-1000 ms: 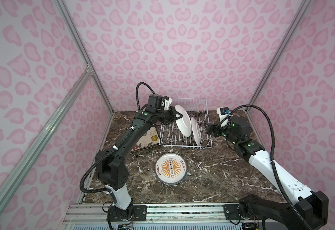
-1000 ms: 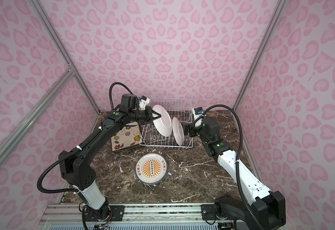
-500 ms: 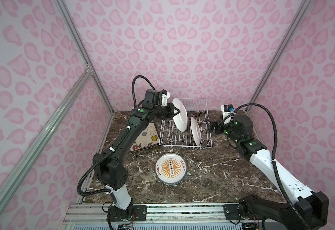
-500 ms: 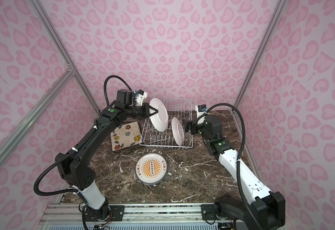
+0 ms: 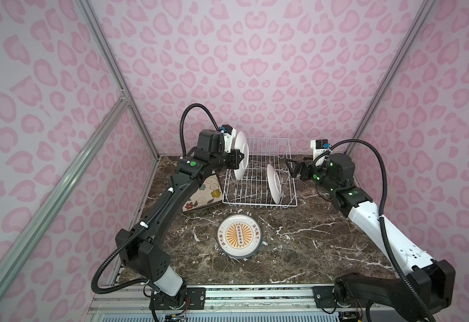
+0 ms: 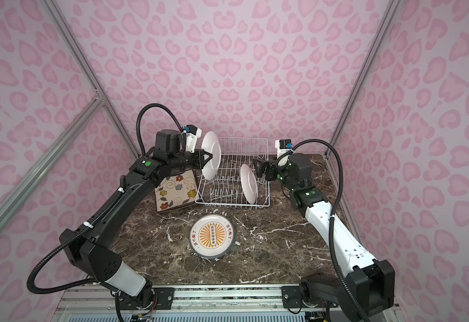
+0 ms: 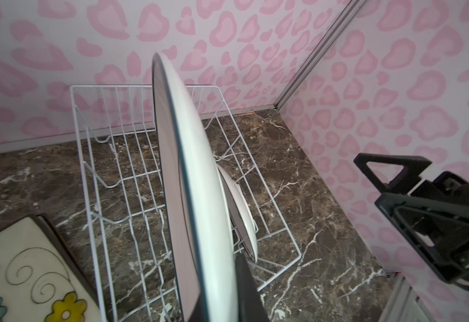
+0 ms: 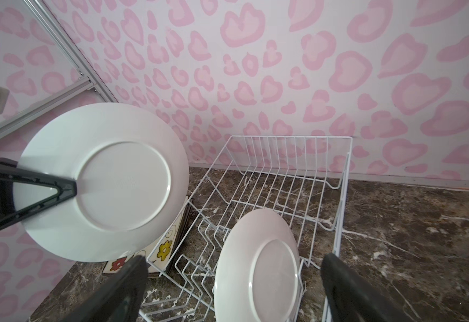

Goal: Unload the plates from the dish rack
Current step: Pick up a plate from the dish rack.

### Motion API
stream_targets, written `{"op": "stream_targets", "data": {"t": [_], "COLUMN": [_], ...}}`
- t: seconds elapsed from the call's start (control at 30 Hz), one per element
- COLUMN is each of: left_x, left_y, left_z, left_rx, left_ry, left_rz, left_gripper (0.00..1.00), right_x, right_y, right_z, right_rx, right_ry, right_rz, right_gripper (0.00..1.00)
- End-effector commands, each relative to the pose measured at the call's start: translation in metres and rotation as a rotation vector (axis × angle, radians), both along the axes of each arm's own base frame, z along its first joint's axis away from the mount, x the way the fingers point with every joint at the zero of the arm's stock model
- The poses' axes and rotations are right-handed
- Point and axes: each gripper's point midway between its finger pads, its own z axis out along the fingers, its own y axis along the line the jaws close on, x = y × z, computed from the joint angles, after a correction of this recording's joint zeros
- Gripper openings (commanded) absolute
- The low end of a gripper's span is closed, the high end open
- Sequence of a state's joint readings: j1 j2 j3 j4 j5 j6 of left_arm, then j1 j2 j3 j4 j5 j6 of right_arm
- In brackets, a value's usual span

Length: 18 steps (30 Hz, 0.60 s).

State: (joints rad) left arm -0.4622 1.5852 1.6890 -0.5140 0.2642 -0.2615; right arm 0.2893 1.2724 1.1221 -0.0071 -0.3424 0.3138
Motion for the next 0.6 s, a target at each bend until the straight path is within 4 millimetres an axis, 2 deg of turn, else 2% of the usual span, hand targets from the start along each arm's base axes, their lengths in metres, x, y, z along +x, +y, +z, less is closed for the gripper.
{"op": "stream_targets", "data": {"t": [0.0,0.27,0.57], "left_x": [0.007,-0.006,-0.016], "left_y": [0.007,0.004,0.008], "left_z": [0.032,0.027,0.009], "left_rx": [0.109,0.266,0.534], "left_ry": [-0.259,-0.431,-0.579], "left_rz": [0.022,-0.036,-0.059], "left_gripper": [0.03,0.03,0.03], "right_x": [0.0,0.004,0.005], "right_y": [0.007,0.016,0.042], "right_z": [0.004,0.005,0.006], "right_rx": [0.039,0.091,0.133], "right_ry": [0.014,0.073,0.171], "right_rz": [0.031,0.066,0.2], "right_gripper": [0.98,0.97,0.93]}}
